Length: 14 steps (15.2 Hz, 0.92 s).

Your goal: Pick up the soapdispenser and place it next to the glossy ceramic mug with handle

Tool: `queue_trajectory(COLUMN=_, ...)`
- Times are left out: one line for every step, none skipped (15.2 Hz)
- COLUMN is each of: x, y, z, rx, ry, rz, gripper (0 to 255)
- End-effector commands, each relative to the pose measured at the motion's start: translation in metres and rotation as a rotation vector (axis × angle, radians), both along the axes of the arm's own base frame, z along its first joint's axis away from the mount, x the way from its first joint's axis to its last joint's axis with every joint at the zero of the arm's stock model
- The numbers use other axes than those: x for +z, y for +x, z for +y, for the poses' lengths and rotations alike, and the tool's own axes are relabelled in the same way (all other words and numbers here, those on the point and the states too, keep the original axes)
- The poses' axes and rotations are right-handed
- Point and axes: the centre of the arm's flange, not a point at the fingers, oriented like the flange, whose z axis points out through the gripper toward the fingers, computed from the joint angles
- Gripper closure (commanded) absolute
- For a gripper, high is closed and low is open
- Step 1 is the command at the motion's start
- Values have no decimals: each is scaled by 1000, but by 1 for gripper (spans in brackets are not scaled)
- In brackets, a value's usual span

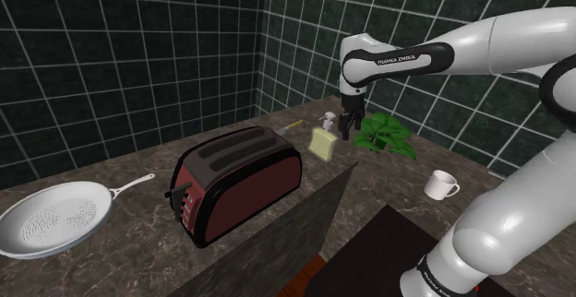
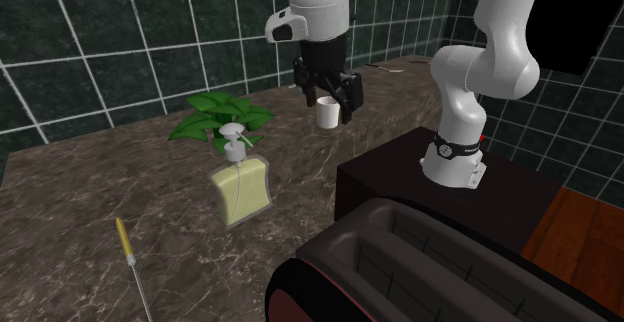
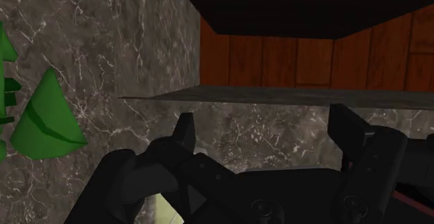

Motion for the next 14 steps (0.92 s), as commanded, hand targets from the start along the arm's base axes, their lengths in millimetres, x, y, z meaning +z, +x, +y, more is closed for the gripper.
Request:
queue_trajectory(x=-8, y=23, z=-9, rx=-2, ry=0, rz=-2, gripper=0)
queue_trajectory(x=-12, y=35, z=-14, rx=-2, ry=-1, rz=-2, gripper=0)
queue_trajectory(x=-17, y=46, z=-18, rx=-3, ry=-1, rz=-3, gripper=0)
queue_trajectory(x=-21, y=57, z=-23, rx=-4, ry=-1, rz=-4, gripper=0)
queue_trajectory(x=-26, y=69, z=-28, rx=-5, ry=-1, rz=-5, gripper=0)
queue_trajectory(x=-31, y=80, z=-33, rx=-6, ry=-1, rz=-5, gripper=0)
queue_trajectory(x=-35, y=91, z=-37, rx=-7, ry=-1, rz=-6, gripper=0)
queue_trajectory(x=-40, y=103, z=-42, rx=-8, ry=-1, rz=-7, gripper=0)
queue_trajectory(x=-44, y=114, z=-47, rx=-9, ry=-1, rz=-8, gripper=0)
queue_trajectory(x=-49, y=125, z=-52, rx=-10, ry=-1, rz=-8, gripper=0)
queue_trajectory(x=-54, y=137, z=-56, rx=-11, ry=-2, rz=-9, gripper=0)
queue_trajectory(x=-58, y=148, z=-61, rx=-12, ry=-2, rz=-10, gripper=0)
queue_trajectory(x=-63, y=159, z=-66, rx=-12, ry=-2, rz=-11, gripper=0)
queue_trajectory(x=-67, y=170, z=-71, rx=-13, ry=-2, rz=-12, gripper=0)
